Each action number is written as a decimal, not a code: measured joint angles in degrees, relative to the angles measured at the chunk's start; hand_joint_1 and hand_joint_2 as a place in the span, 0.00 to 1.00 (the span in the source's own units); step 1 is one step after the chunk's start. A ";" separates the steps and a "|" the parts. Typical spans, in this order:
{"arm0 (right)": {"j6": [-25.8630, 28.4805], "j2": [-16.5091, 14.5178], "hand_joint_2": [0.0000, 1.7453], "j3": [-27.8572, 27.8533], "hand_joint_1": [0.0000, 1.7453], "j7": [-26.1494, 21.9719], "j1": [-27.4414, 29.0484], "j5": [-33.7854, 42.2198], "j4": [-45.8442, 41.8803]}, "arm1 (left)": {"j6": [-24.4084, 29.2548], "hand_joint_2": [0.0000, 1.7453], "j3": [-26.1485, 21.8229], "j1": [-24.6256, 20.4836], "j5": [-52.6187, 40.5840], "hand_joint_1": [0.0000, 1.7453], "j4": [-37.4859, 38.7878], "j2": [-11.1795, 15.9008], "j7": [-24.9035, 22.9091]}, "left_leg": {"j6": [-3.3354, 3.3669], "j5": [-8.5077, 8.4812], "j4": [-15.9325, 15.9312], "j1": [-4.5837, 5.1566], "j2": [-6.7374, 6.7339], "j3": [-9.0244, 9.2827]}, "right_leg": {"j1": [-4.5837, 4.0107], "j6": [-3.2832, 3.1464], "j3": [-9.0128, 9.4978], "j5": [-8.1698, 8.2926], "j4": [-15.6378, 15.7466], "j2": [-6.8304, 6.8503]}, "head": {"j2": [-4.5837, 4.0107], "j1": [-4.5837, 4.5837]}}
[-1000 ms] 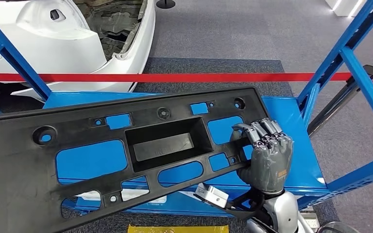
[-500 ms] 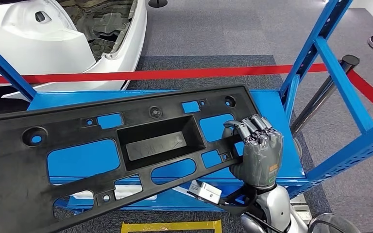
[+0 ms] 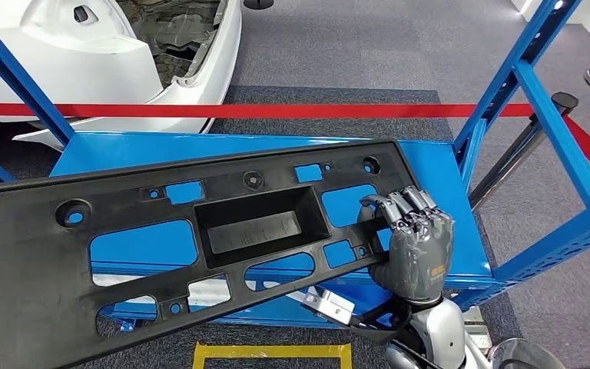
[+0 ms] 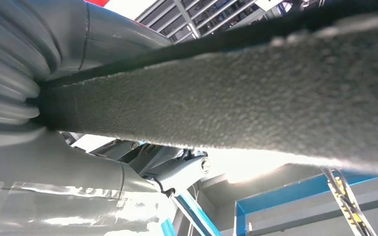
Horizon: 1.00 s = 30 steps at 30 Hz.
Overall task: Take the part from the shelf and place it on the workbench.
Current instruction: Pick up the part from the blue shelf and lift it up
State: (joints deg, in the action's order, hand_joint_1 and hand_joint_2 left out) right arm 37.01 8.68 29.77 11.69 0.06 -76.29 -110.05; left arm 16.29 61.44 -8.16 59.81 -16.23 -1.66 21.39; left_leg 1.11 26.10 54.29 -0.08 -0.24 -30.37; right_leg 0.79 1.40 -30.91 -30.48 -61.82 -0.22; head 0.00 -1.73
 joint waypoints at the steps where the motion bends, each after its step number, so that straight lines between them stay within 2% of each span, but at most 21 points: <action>1: -0.13 -0.01 1.00 0.01 1.00 0.04 -0.01 -0.05 0.00 | -0.05 1.00 0.00 -0.05 -0.08 0.00 0.01 -0.03 -0.05 | -0.24 -0.06 0.16 0.03 0.00 -0.20 | -0.10 -0.21 1.71 1.09 3.42 -0.04 | 0.00 -0.16; 3: -0.44 -0.03 1.00 0.02 1.00 0.14 0.00 -0.17 0.00 | -0.17 1.00 0.00 -0.12 -0.21 0.00 0.01 -0.10 -0.10 | -0.92 -0.40 0.33 0.09 0.03 -0.57 | -0.34 -0.60 2.86 1.52 6.36 -0.10 | 0.00 -0.29; 5: -0.92 -0.08 1.00 0.02 1.00 0.28 0.06 -0.39 0.00 | -0.25 1.00 0.00 -0.13 -0.24 0.00 0.03 -0.13 -0.12 | -1.57 -0.56 0.57 0.19 0.10 -0.83 | -0.20 -1.19 2.51 1.95 6.78 -0.08 | 0.00 -0.18; 6: -1.20 -0.11 1.00 0.02 1.00 0.35 0.07 -0.52 0.00 | -0.25 1.00 0.00 -0.13 -0.25 0.00 0.05 -0.14 -0.12 | -1.92 0.13 1.25 0.18 0.13 -1.13 | -0.05 -1.57 2.31 2.20 6.92 -0.04 | 0.00 -0.04; 8: -1.78 -0.21 1.00 0.01 1.00 0.52 0.12 -0.80 0.00 | -0.26 1.00 0.00 -0.13 -0.26 0.00 0.08 -0.14 -0.12 | -2.65 3.85 5.96 -0.03 0.16 -2.88 | 0.17 -2.33 1.81 2.73 7.12 0.15 | 0.00 0.63; 10: -2.32 -0.28 1.00 0.00 1.00 0.74 0.25 -1.00 0.00 | -0.29 1.00 0.00 -0.09 -0.28 0.00 0.09 -0.15 -0.12 | -3.27 8.43 14.10 -0.35 0.15 -5.79 | 0.12 -2.66 1.13 3.15 7.05 0.33 | 0.00 1.34; 11: -2.55 -0.29 1.00 0.01 1.00 0.86 0.34 -1.04 0.00 | -0.33 1.00 0.00 -0.06 -0.28 0.00 0.10 -0.16 -0.12 | -3.44 9.53 17.06 -0.47 0.15 -6.67 | 0.10 -2.68 0.81 3.34 6.99 0.38 | 0.00 1.52; 12: -2.79 -0.30 1.00 0.01 1.00 0.97 0.44 -1.05 0.00 | -0.35 1.00 0.00 -0.03 -0.28 0.00 0.10 -0.16 -0.12 | -3.49 9.47 18.01 -0.55 0.15 -6.59 | 0.09 -2.64 0.55 3.52 6.94 0.40 | 0.00 1.65; 13: -3.03 -0.30 1.00 0.01 1.00 1.10 0.53 -1.08 0.00 | -0.38 1.00 0.00 0.00 -0.29 0.00 0.10 -0.16 -0.12 | -3.45 8.30 16.56 -0.60 0.15 -5.36 | 0.09 -2.56 0.38 3.67 6.90 0.40 | 0.00 1.76; 16: -3.60 -0.31 1.00 0.01 1.00 1.45 0.61 -1.16 -0.01 | -0.38 1.00 0.00 -0.10 -0.31 0.00 0.10 -0.16 -0.10 | -2.88 3.25 4.33 -0.51 0.17 1.67 | 0.03 -2.18 0.15 4.00 6.83 0.32 | 0.00 2.14; 17: -3.67 -0.31 1.00 0.01 1.00 1.51 0.60 -1.16 -0.01 | -0.38 1.00 0.00 -0.13 -0.31 0.00 0.10 -0.16 -0.10 | -2.66 2.43 1.44 -0.41 0.19 3.04 | -0.03 -1.94 0.05 4.18 6.80 0.31 | 0.00 2.21; 18: -3.73 -0.31 1.00 0.00 1.00 1.55 0.60 -1.16 -0.02 | -0.38 1.00 0.00 -0.13 -0.30 0.00 0.10 -0.16 -0.10 | -2.48 2.19 0.09 -0.28 0.20 3.53 | -0.07 -1.66 -0.07 4.37 6.77 0.30 | 0.00 2.24; 20: -3.92 -0.30 1.00 -0.01 1.00 1.59 0.60 -1.15 -0.03 | -0.47 1.00 0.00 -0.04 -0.30 0.00 0.10 -0.17 -0.10 | -2.14 1.92 -0.54 -0.26 0.18 3.36 | -0.13 -1.00 -0.40 4.54 6.29 0.33 | 0.00 2.22; 21: -4.08 -0.28 1.00 0.00 1.00 1.61 0.62 -1.13 -0.03 | -0.57 1.00 0.00 -0.05 -0.27 0.00 0.11 -0.18 -0.12 | -1.83 1.75 -0.80 -0.36 0.12 3.26 | -0.22 -0.69 -0.93 3.89 5.08 0.34 | 0.00 2.15; 22: -4.23 -0.26 1.00 0.01 1.00 1.62 0.62 -1.11 -0.04 | -0.70 1.00 0.00 -0.11 -0.28 0.00 0.13 -0.18 -0.14 | -1.42 1.52 -1.07 -0.48 0.05 3.07 | -0.30 -0.45 -1.74 2.42 2.93 0.33 | 0.00 1.90; 24: -4.45 -0.24 1.00 0.04 1.00 1.66 0.61 -1.07 -0.05 | -0.94 1.00 0.00 -0.27 -0.28 0.00 0.16 -0.19 -0.19 | -0.61 1.01 -1.25 -0.47 -0.07 2.39 | -0.38 -0.19 -4.11 -2.40 -3.85 0.28 | 0.00 1.18; 25: -4.50 -0.24 1.00 0.06 1.00 1.69 0.59 -1.06 -0.05 | -1.05 1.00 0.00 -0.29 -0.31 0.00 0.16 -0.20 -0.19 | -0.37 0.79 -1.18 -0.37 -0.11 1.95 | -0.35 -0.16 -5.21 -4.75 -7.44 0.25 | 0.00 0.83; 26: -4.57 -0.24 1.00 0.06 1.00 1.75 0.60 -1.05 -0.04 | -1.13 1.00 0.00 -0.27 -0.31 0.00 0.17 -0.20 -0.20 | -0.26 0.59 -1.04 -0.29 -0.13 1.51 | -0.35 -0.14 -5.88 -6.16 -10.12 0.25 | 0.00 0.59; 27: -4.66 -0.24 1.00 0.06 1.00 1.80 0.61 -1.04 -0.04 | -1.20 1.00 0.00 -0.26 -0.31 0.00 0.18 -0.20 -0.20 | -0.23 0.40 -0.86 -0.23 -0.16 1.07 | -0.34 -0.16 -5.80 -6.43 -11.23 0.25 | 0.00 0.39; 28: -4.76 -0.24 1.00 0.06 1.00 1.84 0.61 -1.04 -0.04 | -1.23 1.00 0.00 -0.25 -0.31 0.00 0.19 -0.20 -0.21 | -0.27 0.27 -0.64 -0.21 -0.17 0.69 | -0.35 -0.25 -4.73 -5.49 -10.20 0.26 | 0.00 0.19; 30: -4.91 -0.24 1.00 0.06 1.00 1.85 0.60 -1.04 -0.05 | -1.23 1.00 0.00 -0.26 -0.33 0.00 0.21 -0.21 -0.21 | -0.43 0.09 -0.24 -0.22 -0.17 0.21 | -0.38 -0.70 -0.12 -1.73 -2.64 0.22 | 0.00 -0.36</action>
State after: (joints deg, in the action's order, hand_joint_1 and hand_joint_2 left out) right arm 32.11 8.44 29.83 13.55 0.66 -77.33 -110.10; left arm 15.06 61.44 -8.41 59.48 -16.02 -1.87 21.18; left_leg 0.68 26.19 54.05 -0.30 -0.42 -30.15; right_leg 0.41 0.70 -31.03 -32.20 -64.46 0.00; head 0.00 -2.09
